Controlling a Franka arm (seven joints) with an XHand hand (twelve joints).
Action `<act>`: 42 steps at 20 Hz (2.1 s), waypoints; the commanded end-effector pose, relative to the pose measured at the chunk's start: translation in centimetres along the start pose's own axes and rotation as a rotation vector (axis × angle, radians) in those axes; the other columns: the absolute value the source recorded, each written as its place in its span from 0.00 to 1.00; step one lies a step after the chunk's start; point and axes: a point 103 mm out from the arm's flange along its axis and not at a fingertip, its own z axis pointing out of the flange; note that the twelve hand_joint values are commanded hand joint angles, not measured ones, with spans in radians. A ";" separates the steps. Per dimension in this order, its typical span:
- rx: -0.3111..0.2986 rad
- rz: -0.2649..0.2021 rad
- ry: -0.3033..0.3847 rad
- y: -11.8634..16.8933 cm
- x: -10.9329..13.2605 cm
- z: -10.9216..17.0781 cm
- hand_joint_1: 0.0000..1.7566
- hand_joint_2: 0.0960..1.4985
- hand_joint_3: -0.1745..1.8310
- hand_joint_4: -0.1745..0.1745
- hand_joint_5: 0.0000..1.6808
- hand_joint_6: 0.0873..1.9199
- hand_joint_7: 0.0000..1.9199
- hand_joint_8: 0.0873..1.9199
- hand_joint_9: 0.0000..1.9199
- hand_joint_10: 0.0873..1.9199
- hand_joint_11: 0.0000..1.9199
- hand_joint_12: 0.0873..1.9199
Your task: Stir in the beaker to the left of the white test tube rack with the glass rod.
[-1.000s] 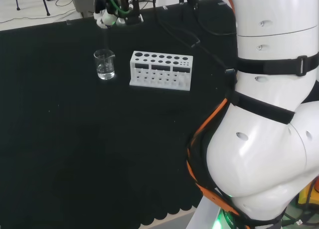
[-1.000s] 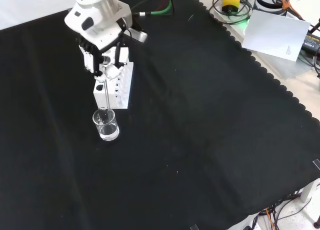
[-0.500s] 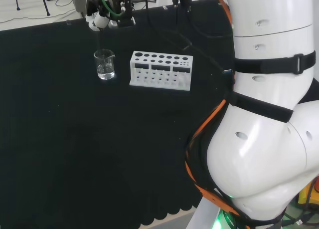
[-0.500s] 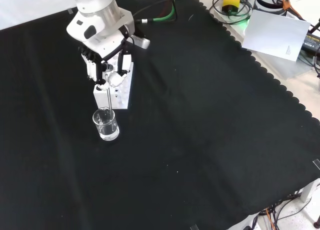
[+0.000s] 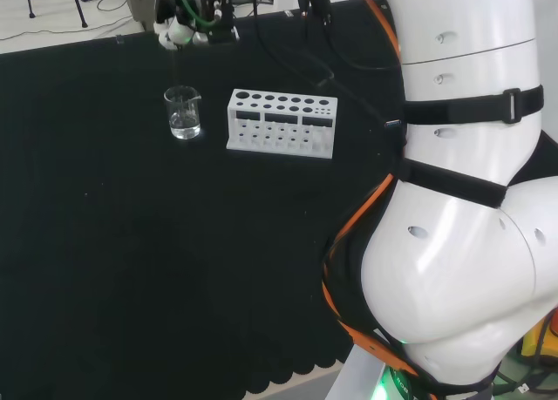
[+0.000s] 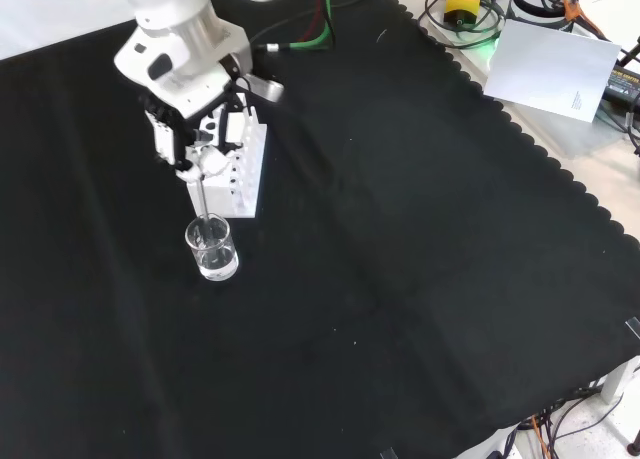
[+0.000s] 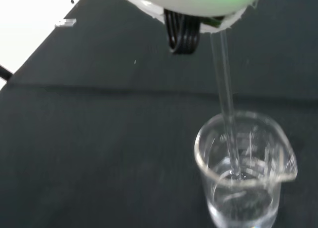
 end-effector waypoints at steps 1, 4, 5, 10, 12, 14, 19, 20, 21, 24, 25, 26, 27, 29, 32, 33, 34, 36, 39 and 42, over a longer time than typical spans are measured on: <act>0.012 0.042 -0.014 -1.4 -3.3 -0.2 0.74 0.42 0.45 0.00 0.71 0.25 0.60 0.60 0.87 0.41 0.82 0.37; 0.011 0.035 -0.021 -2.1 -3.0 -0.4 0.74 0.42 0.45 0.00 0.71 0.25 0.60 0.60 0.87 0.41 0.82 0.37; 0.013 0.033 -0.024 -2.3 -2.8 -0.4 0.74 0.42 0.45 0.00 0.71 0.25 0.60 0.60 0.87 0.41 0.82 0.37; 0.030 0.021 -0.029 -2.7 -2.3 -0.3 0.74 0.42 0.45 0.00 0.71 0.25 0.60 0.60 0.88 0.41 0.82 0.37; 0.038 0.016 -0.022 -2.8 -2.1 -0.2 0.74 0.42 0.45 0.00 0.71 0.25 0.60 0.60 0.88 0.41 0.82 0.37; 0.036 0.011 -0.009 -2.7 -1.8 0.0 0.74 0.42 0.45 0.00 0.71 0.25 0.60 0.60 0.88 0.42 0.82 0.37; 0.010 -0.004 0.026 -1.7 -1.3 0.6 0.74 0.41 0.45 0.00 0.71 0.25 0.60 0.61 0.88 0.42 0.82 0.37; 0.009 -0.007 0.030 -1.4 -1.2 0.7 0.74 0.41 0.45 0.00 0.71 0.25 0.60 0.61 0.88 0.42 0.82 0.37; 0.007 -0.008 0.035 -1.2 -1.2 0.7 0.74 0.41 0.45 0.00 0.71 0.25 0.60 0.61 0.88 0.42 0.82 0.37; 0.003 -0.008 0.043 -0.5 -1.1 0.5 0.74 0.41 0.45 0.00 0.71 0.25 0.60 0.61 0.88 0.42 0.82 0.37; 0.000 -0.010 0.042 -0.3 -1.0 0.4 0.74 0.41 0.45 0.00 0.71 0.25 0.60 0.61 0.88 0.42 0.82 0.37; -0.002 -0.010 0.039 -0.2 -1.0 0.2 0.74 0.41 0.45 0.00 0.71 0.25 0.60 0.60 0.88 0.42 0.82 0.37; -0.005 -0.008 0.036 -0.2 -1.2 0.1 0.74 0.42 0.45 0.00 0.71 0.25 0.60 0.60 0.88 0.42 0.82 0.37; -0.004 -0.001 0.025 -0.2 -1.5 -0.2 0.74 0.42 0.45 0.00 0.71 0.25 0.60 0.60 0.88 0.42 0.82 0.37; -0.010 0.014 0.020 -0.7 -2.5 -0.7 0.74 0.42 0.45 0.00 0.71 0.25 0.60 0.60 0.88 0.42 0.82 0.37; -0.011 0.020 0.018 -1.0 -2.8 -0.9 0.74 0.42 0.45 0.00 0.71 0.25 0.60 0.60 0.88 0.42 0.82 0.37; -0.011 0.025 0.016 -1.2 -3.1 -0.9 0.74 0.42 0.45 0.00 0.71 0.25 0.60 0.60 0.88 0.42 0.82 0.37; -0.010 0.034 0.012 -1.6 -3.4 -1.0 0.74 0.42 0.45 0.00 0.71 0.25 0.60 0.60 0.88 0.42 0.82 0.37; -0.007 0.033 0.012 -2.2 -3.3 -0.9 0.74 0.42 0.45 0.00 0.71 0.25 0.60 0.61 0.88 0.42 0.82 0.37; -0.008 0.016 0.014 -2.6 -2.5 -0.7 0.74 0.42 0.45 0.00 0.71 0.25 0.60 0.61 0.88 0.42 0.82 0.37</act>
